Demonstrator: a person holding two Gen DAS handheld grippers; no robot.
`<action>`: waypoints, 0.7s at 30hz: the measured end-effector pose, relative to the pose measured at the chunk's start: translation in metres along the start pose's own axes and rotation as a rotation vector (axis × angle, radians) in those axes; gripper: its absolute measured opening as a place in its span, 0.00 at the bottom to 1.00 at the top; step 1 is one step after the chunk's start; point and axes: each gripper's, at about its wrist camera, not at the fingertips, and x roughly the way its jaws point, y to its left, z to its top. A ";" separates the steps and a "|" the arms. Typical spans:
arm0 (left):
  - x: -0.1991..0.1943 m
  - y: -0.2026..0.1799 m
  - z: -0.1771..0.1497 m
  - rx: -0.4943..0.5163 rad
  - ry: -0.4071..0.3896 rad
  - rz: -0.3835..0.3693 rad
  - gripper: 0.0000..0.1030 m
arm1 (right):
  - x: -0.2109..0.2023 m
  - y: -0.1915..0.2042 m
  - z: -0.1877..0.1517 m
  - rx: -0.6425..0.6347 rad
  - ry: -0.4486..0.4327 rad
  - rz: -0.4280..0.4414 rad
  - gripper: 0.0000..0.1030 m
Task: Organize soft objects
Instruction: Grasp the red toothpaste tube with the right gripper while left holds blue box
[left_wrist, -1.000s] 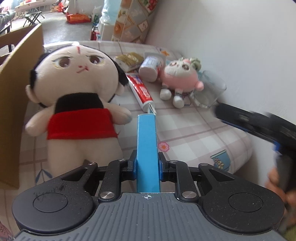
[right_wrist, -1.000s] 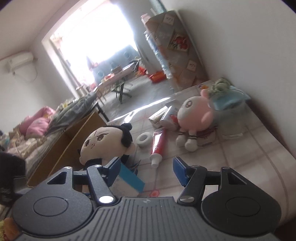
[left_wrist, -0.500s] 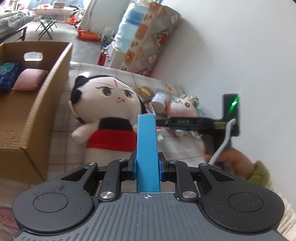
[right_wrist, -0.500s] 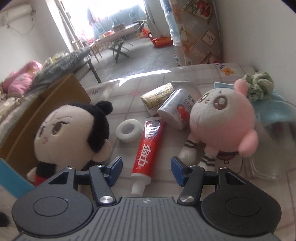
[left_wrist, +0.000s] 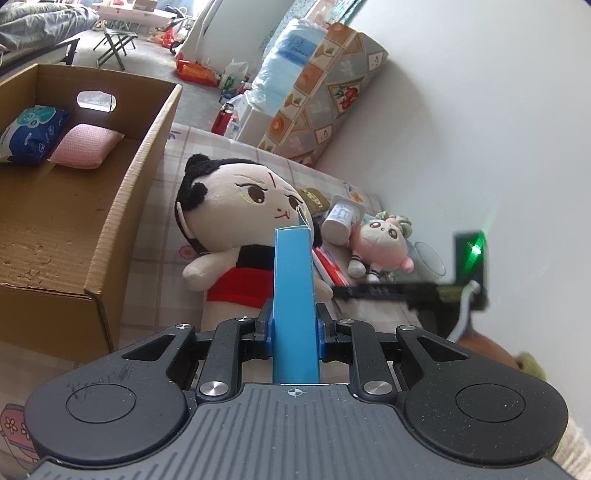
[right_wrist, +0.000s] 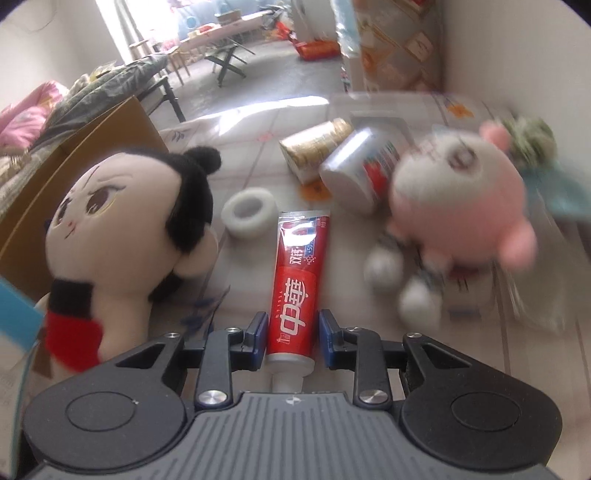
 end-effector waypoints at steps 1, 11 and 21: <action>0.000 0.001 0.000 -0.001 -0.001 -0.002 0.18 | -0.005 0.001 -0.005 0.007 0.012 0.000 0.30; 0.004 0.022 -0.002 -0.053 0.012 -0.003 0.18 | -0.049 0.015 -0.055 0.017 0.082 0.020 0.31; 0.007 0.028 -0.001 -0.074 0.015 -0.004 0.18 | -0.025 0.023 -0.036 -0.033 0.086 -0.030 0.34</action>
